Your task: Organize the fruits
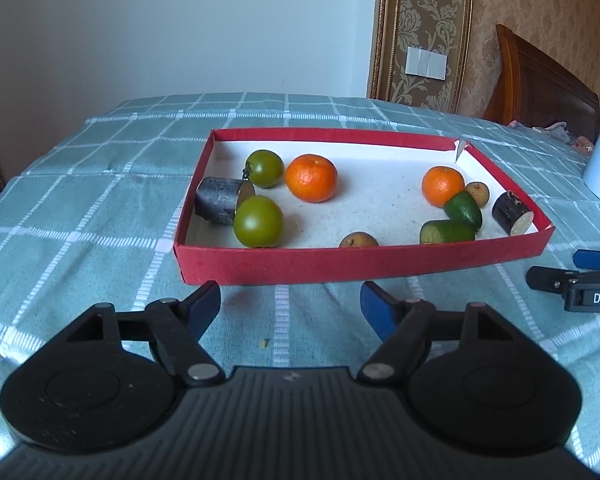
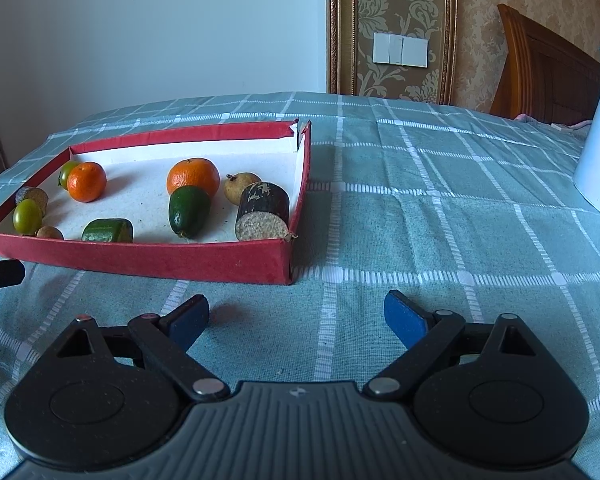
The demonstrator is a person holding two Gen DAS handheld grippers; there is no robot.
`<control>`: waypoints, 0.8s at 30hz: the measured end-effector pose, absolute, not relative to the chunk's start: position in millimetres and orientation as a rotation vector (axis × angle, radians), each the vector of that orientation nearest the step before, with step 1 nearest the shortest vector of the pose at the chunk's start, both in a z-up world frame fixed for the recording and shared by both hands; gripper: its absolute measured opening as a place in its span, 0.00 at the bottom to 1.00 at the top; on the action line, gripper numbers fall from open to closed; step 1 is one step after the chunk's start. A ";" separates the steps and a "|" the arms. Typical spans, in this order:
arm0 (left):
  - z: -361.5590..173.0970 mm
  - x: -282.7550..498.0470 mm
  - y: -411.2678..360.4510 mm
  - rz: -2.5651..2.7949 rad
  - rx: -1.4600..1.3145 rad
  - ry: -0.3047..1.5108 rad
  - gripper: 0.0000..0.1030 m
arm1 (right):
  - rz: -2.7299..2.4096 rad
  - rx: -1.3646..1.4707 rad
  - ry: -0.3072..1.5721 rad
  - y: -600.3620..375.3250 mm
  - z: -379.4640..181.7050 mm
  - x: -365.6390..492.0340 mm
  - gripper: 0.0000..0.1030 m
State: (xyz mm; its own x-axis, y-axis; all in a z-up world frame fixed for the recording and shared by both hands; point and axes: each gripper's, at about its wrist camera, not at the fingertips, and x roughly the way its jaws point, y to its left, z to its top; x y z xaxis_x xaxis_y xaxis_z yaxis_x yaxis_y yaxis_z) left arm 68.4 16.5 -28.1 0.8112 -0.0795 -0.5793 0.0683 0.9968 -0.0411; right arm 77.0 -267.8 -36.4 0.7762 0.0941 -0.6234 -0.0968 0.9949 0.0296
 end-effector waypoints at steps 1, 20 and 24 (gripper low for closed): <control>-28.6 68.9 17.1 -0.079 -0.021 0.622 0.73 | 0.104 -0.003 0.674 -266.9 -36.5 77.1 0.92; -18.7 52.2 9.2 -0.058 0.016 0.568 0.95 | 0.133 0.100 0.653 -262.6 -25.1 55.9 0.93; -13.1 46.4 8.3 -0.064 0.013 0.553 0.98 | 0.130 0.074 0.637 -253.2 -18.1 50.1 0.93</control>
State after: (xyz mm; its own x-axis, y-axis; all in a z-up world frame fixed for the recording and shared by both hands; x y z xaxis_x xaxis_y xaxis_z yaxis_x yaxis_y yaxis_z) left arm 46.4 8.3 -13.1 0.8491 -0.0572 -0.5252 0.0640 0.9979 -0.0052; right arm 50.1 -253.2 -18.1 0.7961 0.1432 -0.5879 -0.0980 0.9893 0.1083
